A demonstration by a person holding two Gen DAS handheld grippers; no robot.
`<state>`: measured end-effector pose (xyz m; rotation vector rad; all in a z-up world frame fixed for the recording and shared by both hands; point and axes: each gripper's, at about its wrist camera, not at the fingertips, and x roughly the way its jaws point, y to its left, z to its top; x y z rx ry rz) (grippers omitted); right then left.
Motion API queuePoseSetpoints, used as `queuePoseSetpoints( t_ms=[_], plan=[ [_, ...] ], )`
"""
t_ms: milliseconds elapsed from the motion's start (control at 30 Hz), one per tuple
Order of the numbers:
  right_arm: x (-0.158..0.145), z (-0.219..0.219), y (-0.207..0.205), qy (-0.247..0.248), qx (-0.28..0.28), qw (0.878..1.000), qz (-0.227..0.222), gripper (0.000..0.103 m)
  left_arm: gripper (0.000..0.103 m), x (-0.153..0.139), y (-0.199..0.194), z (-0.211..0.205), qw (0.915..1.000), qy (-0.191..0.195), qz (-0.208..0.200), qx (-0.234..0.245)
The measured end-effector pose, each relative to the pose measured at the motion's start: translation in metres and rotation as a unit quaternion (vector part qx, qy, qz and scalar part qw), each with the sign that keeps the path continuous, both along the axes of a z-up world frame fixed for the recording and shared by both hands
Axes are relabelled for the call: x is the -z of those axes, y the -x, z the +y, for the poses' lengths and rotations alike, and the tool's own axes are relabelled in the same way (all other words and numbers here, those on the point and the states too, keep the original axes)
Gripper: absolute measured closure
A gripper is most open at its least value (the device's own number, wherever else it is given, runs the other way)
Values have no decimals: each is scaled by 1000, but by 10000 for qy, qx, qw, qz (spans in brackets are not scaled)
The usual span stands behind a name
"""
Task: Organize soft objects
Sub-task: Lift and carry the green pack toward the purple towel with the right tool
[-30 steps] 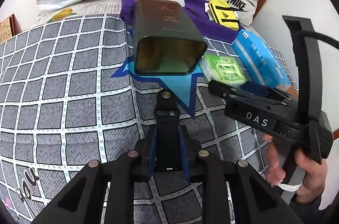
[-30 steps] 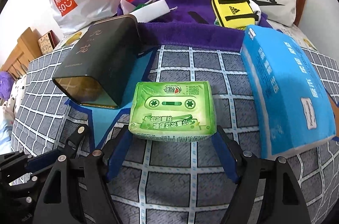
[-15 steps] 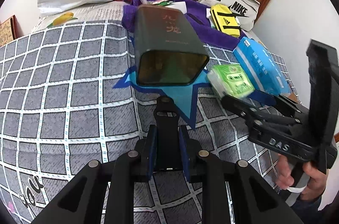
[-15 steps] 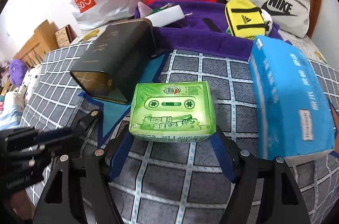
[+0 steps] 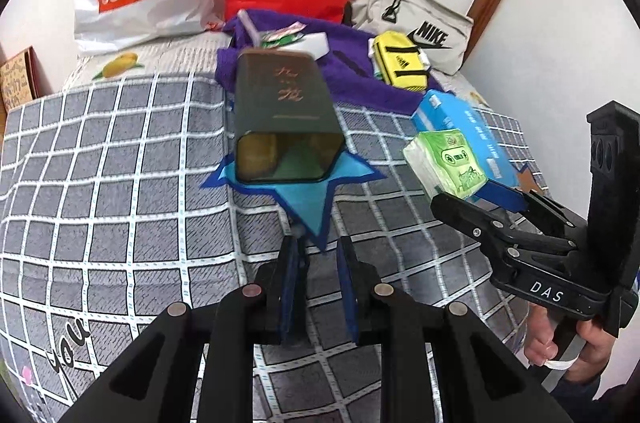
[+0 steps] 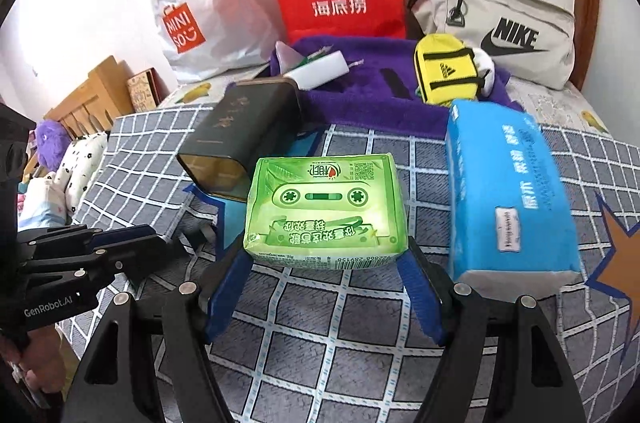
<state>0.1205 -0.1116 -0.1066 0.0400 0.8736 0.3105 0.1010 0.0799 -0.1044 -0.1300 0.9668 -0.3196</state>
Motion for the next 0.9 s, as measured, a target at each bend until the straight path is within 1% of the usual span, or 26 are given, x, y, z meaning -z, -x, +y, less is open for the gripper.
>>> queuePoseSetpoints(
  t_ms=[67, 133, 233, 300, 367, 433, 467, 500, 533, 567, 600, 667, 700, 733, 767, 800, 900],
  plan=[
    [-4, -3, 1, -15, -40, 10000, -56, 30, 83, -2, 0, -6, 9999, -108, -55, 34],
    [-5, -5, 1, 39, -60, 10000, -54, 30, 83, 3, -2, -10, 9997, -225, 20, 31],
    [-6, -11, 3, 11, -87, 10000, -43, 30, 83, 19, -5, -4, 9994, -213, 265, -106],
    [-6, -14, 4, -12, -77, 10000, -60, 30, 83, 28, -5, 1, 9990, -138, 393, -137],
    [-6, -16, 5, -36, -79, 9999, -68, 30, 83, 35, -4, 3, 9984, -148, 513, -167],
    [-5, -17, 6, -47, -81, 9999, -61, 30, 79, 40, -2, 2, 9978, -259, 586, -172],
    [-5, -17, 7, -53, -76, 9999, -54, 30, 74, 42, -1, 0, 9976, -336, 587, -152],
    [-4, -17, 7, -60, -75, 9999, -38, 30, 73, 45, 1, -2, 9970, -484, 584, -132],
    [-2, -17, 7, -71, -83, 9999, -14, 30, 73, 46, 3, -4, 9970, -552, 536, -111],
    [-1, -17, 8, -76, -94, 9999, 11, 30, 70, 46, 5, -5, 9971, -582, 485, -83],
    [0, -17, 8, -75, -95, 9999, 21, 30, 64, 47, 6, -6, 9971, -599, 459, -38],
    [3, -16, 8, -59, -88, 9999, 48, 30, 57, 47, 7, -13, 9970, -674, 381, 73],
    [4, -15, 8, -54, -94, 9999, 71, 30, 57, 48, 7, -16, 9964, -784, 315, 66],
    [5, -15, 8, -57, -97, 9999, 96, 30, 60, 49, 7, -19, 9955, -902, 264, 81],
    [5, -14, 8, -71, -100, 9999, 107, 30, 72, 49, 8, -24, 9925, -1206, 146, 104],
    [5, -14, 8, -86, -109, 9999, 100, 30, 82, 49, 9, -26, 9902, -1392, 78, 106],
    [4, -13, 9, -64, -127, 9999, 60, 30, 83, 45, 7, -20, 9933, -1131, 206, 117]
  ],
)
